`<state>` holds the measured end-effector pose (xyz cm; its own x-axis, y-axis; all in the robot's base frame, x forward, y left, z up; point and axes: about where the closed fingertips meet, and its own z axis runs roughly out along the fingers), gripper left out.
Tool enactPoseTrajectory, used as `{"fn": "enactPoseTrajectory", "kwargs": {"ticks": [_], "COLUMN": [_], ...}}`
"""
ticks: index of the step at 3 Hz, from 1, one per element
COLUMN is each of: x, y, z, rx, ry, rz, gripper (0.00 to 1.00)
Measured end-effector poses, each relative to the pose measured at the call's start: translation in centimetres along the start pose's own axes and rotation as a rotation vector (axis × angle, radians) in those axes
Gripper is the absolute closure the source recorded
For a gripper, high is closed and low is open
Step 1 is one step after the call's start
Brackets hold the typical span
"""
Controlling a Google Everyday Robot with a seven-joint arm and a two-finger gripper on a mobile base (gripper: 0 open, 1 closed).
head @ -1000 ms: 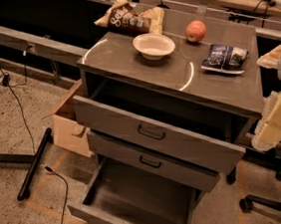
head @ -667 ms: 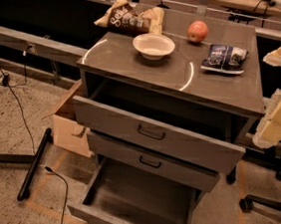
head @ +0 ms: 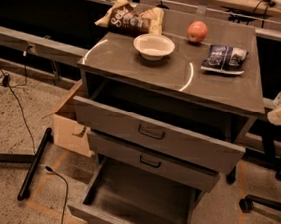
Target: Place blue chip bag into bottom drawer
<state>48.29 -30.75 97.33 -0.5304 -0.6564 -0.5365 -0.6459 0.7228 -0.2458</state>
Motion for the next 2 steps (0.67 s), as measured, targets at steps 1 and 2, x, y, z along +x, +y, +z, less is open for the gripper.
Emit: {"fn": "enactPoseTrajectory", "kwargs": {"ticks": [1,2], "x": [1.0,0.4], "y": [-4.1,-8.3], "z": [2.2,6.7], "rx": [0.069,0.142], "ry": [-0.106,-0.191], "rz": [0.21,0.358], "gripper": [0.0,0.0]}}
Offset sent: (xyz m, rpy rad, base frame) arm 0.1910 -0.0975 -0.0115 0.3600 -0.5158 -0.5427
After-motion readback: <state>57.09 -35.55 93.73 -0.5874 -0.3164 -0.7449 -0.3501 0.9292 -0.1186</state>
